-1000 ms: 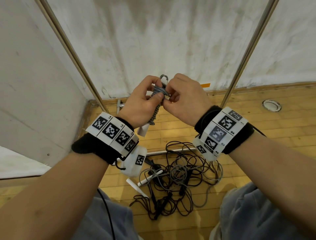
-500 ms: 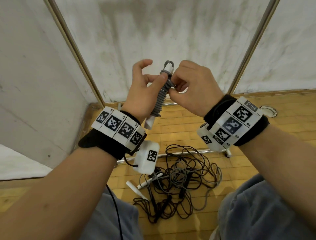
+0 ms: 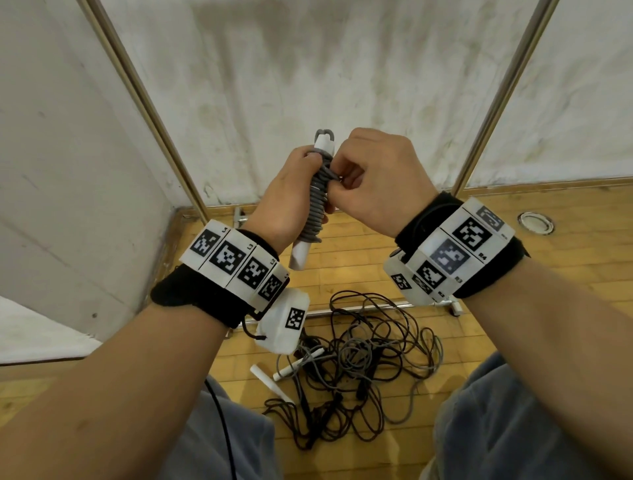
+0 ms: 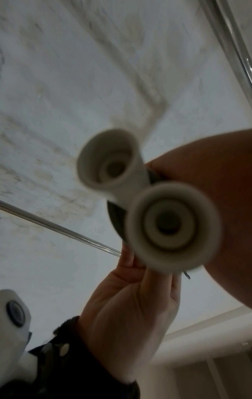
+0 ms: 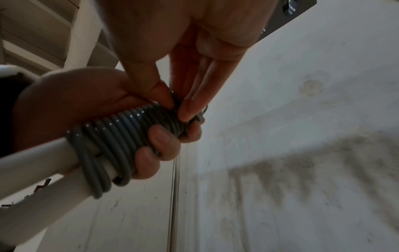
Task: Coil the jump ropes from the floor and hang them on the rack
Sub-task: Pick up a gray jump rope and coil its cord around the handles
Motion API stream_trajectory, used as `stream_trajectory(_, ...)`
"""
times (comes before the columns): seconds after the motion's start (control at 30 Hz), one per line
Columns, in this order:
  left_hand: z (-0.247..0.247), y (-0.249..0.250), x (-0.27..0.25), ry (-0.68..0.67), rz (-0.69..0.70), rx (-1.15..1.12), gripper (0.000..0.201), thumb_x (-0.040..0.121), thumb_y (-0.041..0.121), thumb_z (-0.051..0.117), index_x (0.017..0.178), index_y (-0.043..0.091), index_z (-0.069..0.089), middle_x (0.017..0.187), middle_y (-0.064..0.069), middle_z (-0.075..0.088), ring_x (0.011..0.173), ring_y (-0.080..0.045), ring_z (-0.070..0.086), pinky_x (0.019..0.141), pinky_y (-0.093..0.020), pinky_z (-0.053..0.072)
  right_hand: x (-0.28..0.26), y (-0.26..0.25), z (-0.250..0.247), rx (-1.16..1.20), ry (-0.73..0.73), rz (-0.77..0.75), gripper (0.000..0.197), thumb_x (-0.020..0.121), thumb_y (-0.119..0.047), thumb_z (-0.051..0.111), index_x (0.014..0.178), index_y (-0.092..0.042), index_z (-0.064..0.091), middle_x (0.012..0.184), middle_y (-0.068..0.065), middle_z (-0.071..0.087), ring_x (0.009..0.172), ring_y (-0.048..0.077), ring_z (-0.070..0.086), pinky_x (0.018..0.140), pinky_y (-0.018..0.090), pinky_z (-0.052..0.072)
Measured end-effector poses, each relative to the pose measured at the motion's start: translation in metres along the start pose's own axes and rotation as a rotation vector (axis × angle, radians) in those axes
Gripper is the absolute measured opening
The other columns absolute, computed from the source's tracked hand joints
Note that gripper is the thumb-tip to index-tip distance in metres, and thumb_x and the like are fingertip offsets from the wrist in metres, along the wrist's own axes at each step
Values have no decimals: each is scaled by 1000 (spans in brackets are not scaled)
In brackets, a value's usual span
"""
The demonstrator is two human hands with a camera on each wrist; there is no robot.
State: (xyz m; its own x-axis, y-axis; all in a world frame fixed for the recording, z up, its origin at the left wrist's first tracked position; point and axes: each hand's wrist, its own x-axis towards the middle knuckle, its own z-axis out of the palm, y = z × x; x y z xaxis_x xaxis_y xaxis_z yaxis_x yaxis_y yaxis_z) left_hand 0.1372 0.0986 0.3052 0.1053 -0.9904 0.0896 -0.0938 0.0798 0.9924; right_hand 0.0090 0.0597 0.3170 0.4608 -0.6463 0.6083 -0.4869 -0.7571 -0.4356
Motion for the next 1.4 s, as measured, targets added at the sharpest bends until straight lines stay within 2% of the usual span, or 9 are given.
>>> stream_trajectory(0.37,0,-3,4,-7,-38,61,21,100,22,30,100,21,52,76,-6,57,57,-13,57,51,-30,50,-6,8,-2,-33,-98,-35,11,83,-10,62,83,-2,69,85,9,63,74,23,59,72,41,51)
stream_trajectory(0.5,4,-5,4,-43,-65,48,22,100,23,30,105,16,51,78,-7,58,58,-16,57,54,-32,50,-9,7,-2,-74,-74,-19,11,77,-12,62,76,-3,67,78,7,63,69,20,58,69,40,51)
stream_trajectory(0.63,7,-6,3,-73,-97,36,23,100,21,29,100,20,51,74,-6,59,53,-16,58,55,-33,49,-13,6,-1,-107,-60,-11,12,77,-14,62,73,-4,66,74,6,62,67,20,56,66,38,50)
stream_trajectory(0.77,10,-5,-1,-65,-120,-22,24,101,24,29,106,20,52,76,-9,59,54,-16,58,57,-36,55,-16,6,2,-99,47,5,10,75,-12,61,72,-3,65,71,8,62,62,21,56,61,38,50)
stream_trajectory(0.97,9,-2,0,-9,-99,-53,24,99,19,34,119,16,48,91,-12,58,68,-21,57,66,-40,52,-16,9,5,-5,69,14,7,79,-4,61,79,1,65,81,10,61,68,22,58,66,38,53)
stream_trajectory(1.07,8,-2,-2,7,-10,35,18,101,16,34,117,21,42,92,-4,55,74,-19,54,70,-39,51,-10,12,0,268,12,175,6,76,-1,65,77,-5,69,83,2,60,72,14,60,72,24,53)
stream_trajectory(1.13,7,-4,-3,11,70,128,18,103,16,33,120,22,38,91,1,54,78,-19,53,72,-40,51,-9,12,0,409,2,310,4,79,-9,68,77,-12,70,82,-1,62,74,8,61,72,18,50)
stream_trajectory(1.27,3,-8,-2,27,188,226,20,103,17,31,122,22,35,93,1,53,80,-21,52,80,-51,49,-11,6,7,673,-3,525,4,84,-17,68,80,-15,70,75,-1,67,68,15,67,69,28,56)
stream_trajectory(1.4,1,-12,-3,6,257,270,31,95,27,31,125,22,35,91,8,51,79,-12,51,72,-40,50,-11,3,12,839,7,631,11,86,-15,65,80,-7,70,71,6,64,59,18,61,70,38,56)
